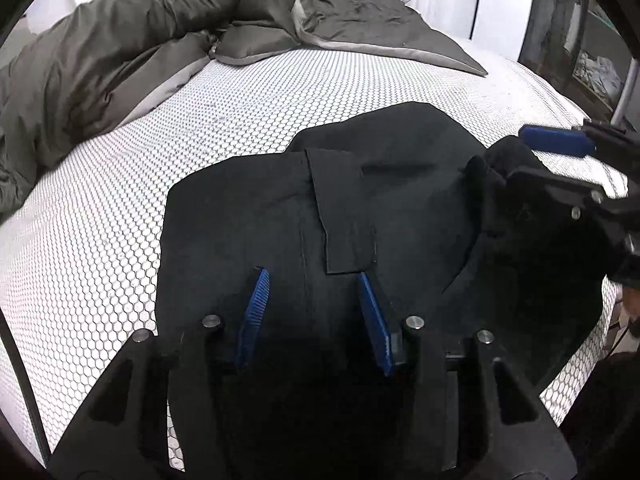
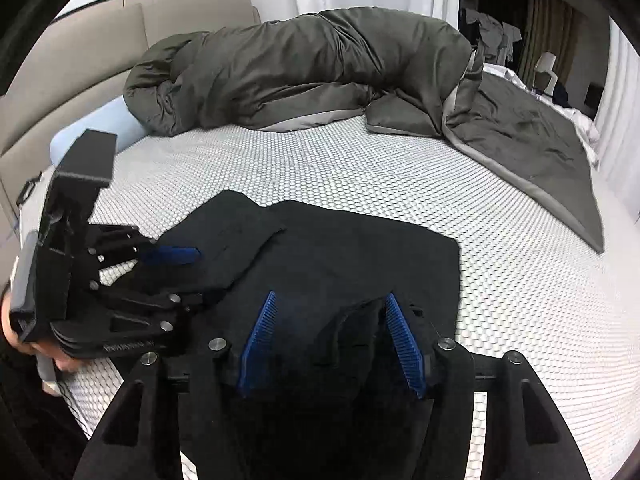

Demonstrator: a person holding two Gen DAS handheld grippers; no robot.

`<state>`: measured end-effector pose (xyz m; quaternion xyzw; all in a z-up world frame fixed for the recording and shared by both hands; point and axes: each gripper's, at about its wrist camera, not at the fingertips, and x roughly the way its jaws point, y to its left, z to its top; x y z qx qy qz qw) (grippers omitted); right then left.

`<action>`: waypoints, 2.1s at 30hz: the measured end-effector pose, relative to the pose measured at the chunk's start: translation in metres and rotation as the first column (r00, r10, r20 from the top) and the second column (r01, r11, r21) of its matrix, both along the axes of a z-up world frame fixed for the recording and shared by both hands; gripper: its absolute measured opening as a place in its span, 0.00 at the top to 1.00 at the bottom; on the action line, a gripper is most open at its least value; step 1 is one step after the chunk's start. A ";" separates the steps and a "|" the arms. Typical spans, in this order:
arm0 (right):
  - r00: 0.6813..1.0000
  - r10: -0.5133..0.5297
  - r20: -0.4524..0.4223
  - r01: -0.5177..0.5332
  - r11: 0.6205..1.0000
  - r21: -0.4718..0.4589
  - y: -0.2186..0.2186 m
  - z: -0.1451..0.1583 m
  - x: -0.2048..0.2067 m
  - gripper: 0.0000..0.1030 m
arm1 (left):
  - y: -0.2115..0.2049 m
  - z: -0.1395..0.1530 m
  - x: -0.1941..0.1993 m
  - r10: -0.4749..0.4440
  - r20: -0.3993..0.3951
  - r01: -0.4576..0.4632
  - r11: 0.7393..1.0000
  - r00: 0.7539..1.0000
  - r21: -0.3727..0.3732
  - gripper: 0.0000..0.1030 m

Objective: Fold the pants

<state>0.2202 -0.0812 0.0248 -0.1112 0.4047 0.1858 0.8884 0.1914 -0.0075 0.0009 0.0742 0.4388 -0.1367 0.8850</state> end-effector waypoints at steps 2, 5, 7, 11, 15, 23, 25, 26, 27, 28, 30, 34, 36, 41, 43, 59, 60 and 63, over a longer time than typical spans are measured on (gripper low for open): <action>0.998 -0.054 0.035 0.055 0.998 -0.007 -0.008 0.007 -0.001 0.44 | 0.002 0.001 -0.001 0.008 -0.008 -0.008 1.000 1.000 -0.016 0.58; 0.986 -0.113 0.121 0.112 0.994 0.017 -0.018 0.020 -0.010 0.44 | 0.005 0.001 -0.002 0.026 -0.010 -0.026 0.999 1.000 -0.025 0.58; 0.985 -0.099 0.142 0.089 0.993 0.078 -0.019 0.028 -0.016 0.44 | 0.005 0.001 -0.003 0.029 -0.008 -0.029 0.999 1.000 -0.022 0.58; 1.000 0.007 0.025 -0.011 0.991 0.133 0.002 0.014 -0.011 0.44 | 0.003 0.000 -0.001 0.031 -0.007 -0.031 0.999 1.000 -0.027 0.58; 0.986 0.022 -0.163 -0.037 0.995 -0.089 0.030 -0.055 0.010 0.44 | 0.004 -0.002 -0.002 0.014 0.004 -0.014 1.000 1.000 -0.006 0.58; 0.997 -0.068 -0.040 0.055 0.962 -0.268 -0.016 -0.046 -0.022 0.30 | 0.038 -0.007 -0.010 0.062 0.011 -0.062 0.998 0.998 0.000 0.53; 0.994 -0.075 -0.085 0.062 0.987 -0.149 -0.033 -0.042 -0.020 0.30 | 0.038 -0.006 -0.012 0.066 0.017 -0.066 0.998 0.998 0.017 0.53; 0.993 -0.078 -0.090 0.067 0.991 -0.114 -0.038 -0.038 -0.018 0.30 | 0.039 -0.003 -0.011 0.069 0.013 -0.069 0.998 0.998 0.011 0.53; 0.994 -0.079 -0.075 0.074 0.995 -0.068 -0.043 -0.029 -0.019 0.30 | 0.040 0.000 -0.011 0.074 0.014 -0.074 0.997 0.997 0.006 0.53; 0.996 -0.078 -0.049 0.076 0.997 -0.027 -0.046 -0.021 -0.021 0.30 | 0.043 0.006 -0.008 0.089 0.030 -0.089 0.996 0.996 -0.003 0.53; 0.996 -0.082 -0.023 0.083 0.995 0.051 -0.051 -0.007 -0.020 0.30 | 0.047 0.016 0.001 0.128 0.062 -0.127 0.992 0.990 -0.027 0.53; 0.993 -0.114 -0.034 0.117 0.988 0.105 -0.039 -0.006 0.008 0.30 | 0.046 0.022 0.038 0.178 0.051 -0.176 0.983 0.983 -0.049 0.53; 0.988 -0.116 -0.103 0.124 0.990 0.072 -0.028 -0.023 0.020 0.30 | 0.039 0.014 0.056 0.171 0.030 -0.171 0.985 0.985 0.008 0.53; 0.967 -0.161 -0.200 0.160 0.987 -0.023 -0.047 -0.055 0.039 0.29 | 0.053 0.000 0.070 0.219 -0.021 -0.219 0.975 0.976 -0.027 0.47; 0.964 -0.159 -0.215 0.173 0.984 0.043 -0.070 -0.044 0.030 0.27 | 0.062 0.002 0.067 0.251 0.004 -0.251 0.968 0.968 0.006 0.47; 0.964 0.028 -0.264 0.051 0.956 0.288 -0.076 -0.039 -0.054 0.59 | 0.064 -0.006 -0.052 0.228 -0.028 -0.230 0.971 0.973 -0.069 0.46; 0.963 0.023 -0.267 0.052 0.961 0.271 -0.072 -0.041 -0.054 0.64 | 0.064 -0.008 -0.052 0.232 -0.022 -0.233 0.970 0.973 -0.065 0.45; 0.982 0.025 -0.186 0.028 0.960 0.279 -0.075 -0.025 -0.059 0.89 | 0.068 -0.007 -0.045 0.245 -0.035 -0.247 0.965 0.969 -0.093 0.43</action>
